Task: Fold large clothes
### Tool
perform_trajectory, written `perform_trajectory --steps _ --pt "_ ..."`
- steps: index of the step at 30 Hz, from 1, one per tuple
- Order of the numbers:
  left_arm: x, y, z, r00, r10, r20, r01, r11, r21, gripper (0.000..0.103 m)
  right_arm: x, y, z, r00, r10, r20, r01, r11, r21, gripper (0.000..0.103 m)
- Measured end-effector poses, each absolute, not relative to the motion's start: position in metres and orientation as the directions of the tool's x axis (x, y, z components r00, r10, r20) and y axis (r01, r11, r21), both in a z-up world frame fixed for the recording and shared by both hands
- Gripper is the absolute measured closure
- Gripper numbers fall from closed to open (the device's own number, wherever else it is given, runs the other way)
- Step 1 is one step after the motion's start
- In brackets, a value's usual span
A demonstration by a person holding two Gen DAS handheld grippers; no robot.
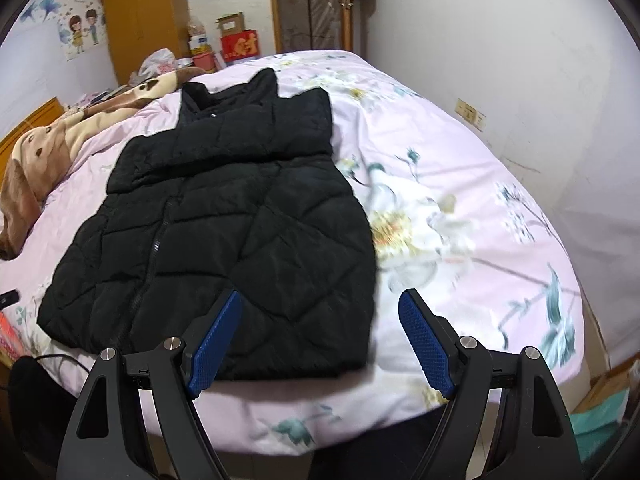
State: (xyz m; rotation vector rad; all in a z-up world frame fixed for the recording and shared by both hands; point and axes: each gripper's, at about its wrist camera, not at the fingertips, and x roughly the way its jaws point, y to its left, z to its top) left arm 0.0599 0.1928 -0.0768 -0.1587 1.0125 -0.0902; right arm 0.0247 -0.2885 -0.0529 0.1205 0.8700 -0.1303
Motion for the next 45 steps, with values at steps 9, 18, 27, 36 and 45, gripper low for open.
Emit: perform_trajectory --steps 9,18,27,36,45 --pt "0.066 0.19 -0.099 0.477 -0.216 -0.852 0.007 0.97 -0.242 0.019 0.021 -0.299 -0.076 0.591 -0.058 -0.805 0.194 0.978 0.072 0.022" --pt "0.1 0.152 -0.131 0.437 -0.236 -0.868 0.016 0.967 -0.255 0.019 0.033 -0.301 -0.106 0.538 -0.05 -0.841 0.189 0.98 0.063 0.022" --pt "0.113 0.137 -0.15 0.408 -0.202 -0.89 0.012 0.976 -0.216 0.033 0.053 -0.3 -0.125 0.508 -0.014 -0.861 0.164 0.983 0.081 0.022" --pt "0.115 0.124 -0.151 0.416 -0.144 -0.898 0.027 0.989 -0.146 0.057 0.056 -0.299 -0.128 0.497 -0.005 -0.868 0.156 0.984 0.084 0.031" --pt "0.105 0.111 -0.125 0.479 -0.108 -0.871 0.051 0.994 -0.096 0.077 0.05 -0.293 -0.116 0.503 -0.016 -0.864 0.131 0.99 0.058 0.078"
